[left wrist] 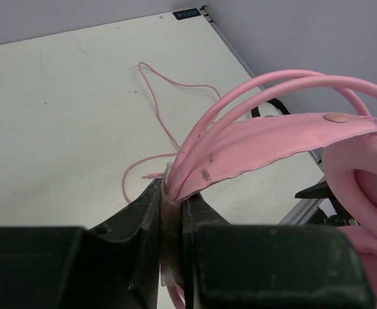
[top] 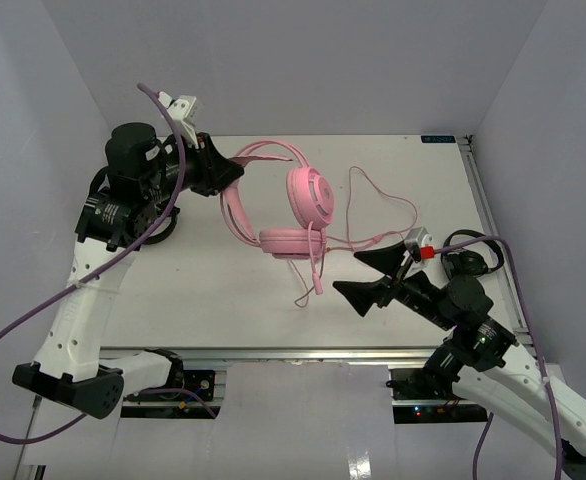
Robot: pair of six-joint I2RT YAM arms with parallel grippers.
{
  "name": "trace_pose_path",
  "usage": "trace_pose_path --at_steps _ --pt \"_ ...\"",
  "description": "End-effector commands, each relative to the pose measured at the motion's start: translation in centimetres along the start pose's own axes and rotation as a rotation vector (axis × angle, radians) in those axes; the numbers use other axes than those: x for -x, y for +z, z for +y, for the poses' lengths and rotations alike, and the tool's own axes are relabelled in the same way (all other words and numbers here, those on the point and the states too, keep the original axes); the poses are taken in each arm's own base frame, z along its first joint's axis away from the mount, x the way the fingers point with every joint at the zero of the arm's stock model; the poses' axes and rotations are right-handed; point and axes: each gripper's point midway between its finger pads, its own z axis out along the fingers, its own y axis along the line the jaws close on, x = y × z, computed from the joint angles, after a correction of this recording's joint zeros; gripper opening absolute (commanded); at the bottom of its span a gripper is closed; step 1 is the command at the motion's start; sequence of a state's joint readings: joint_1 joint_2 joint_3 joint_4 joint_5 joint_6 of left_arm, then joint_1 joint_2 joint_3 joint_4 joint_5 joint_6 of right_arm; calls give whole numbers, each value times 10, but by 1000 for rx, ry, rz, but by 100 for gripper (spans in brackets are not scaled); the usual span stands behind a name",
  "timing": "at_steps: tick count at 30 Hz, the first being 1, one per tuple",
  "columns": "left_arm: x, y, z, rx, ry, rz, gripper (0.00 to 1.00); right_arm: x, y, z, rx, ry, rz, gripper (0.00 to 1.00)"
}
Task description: Wrap the headphones
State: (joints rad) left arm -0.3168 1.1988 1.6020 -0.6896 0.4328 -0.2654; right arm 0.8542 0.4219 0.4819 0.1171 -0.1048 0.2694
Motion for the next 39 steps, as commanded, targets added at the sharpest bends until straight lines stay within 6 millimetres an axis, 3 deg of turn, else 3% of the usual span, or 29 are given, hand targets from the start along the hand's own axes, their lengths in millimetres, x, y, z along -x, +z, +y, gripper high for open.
trace_pose_path --at_steps 1,5,12,17,23,28,35,39 --pt "30 -23 -13 23 -55 -121 0 21 -4 29 158 -49 -93 99" --pt "20 -14 1 83 -182 -120 0 14 1 40 245 -66 -112 97" --pt "25 -5 -18 -13 -278 -90 0 -26 37 10 172 -157 -44 96" --pt "35 -16 -27 -26 -282 -110 0 -55 58 9 231 -167 -13 100" --pt "57 -28 -36 -31 -289 -162 0 -64 70 18 324 -187 -57 86" --pt "73 -36 -43 -39 -293 -188 0 -87 76 25 404 -173 -11 78" --pt "72 -41 -46 -44 -305 -194 0 -107 85 18 390 -162 20 72" --pt "70 -44 -48 -49 -317 -194 0 -103 94 10 350 -190 5 70"
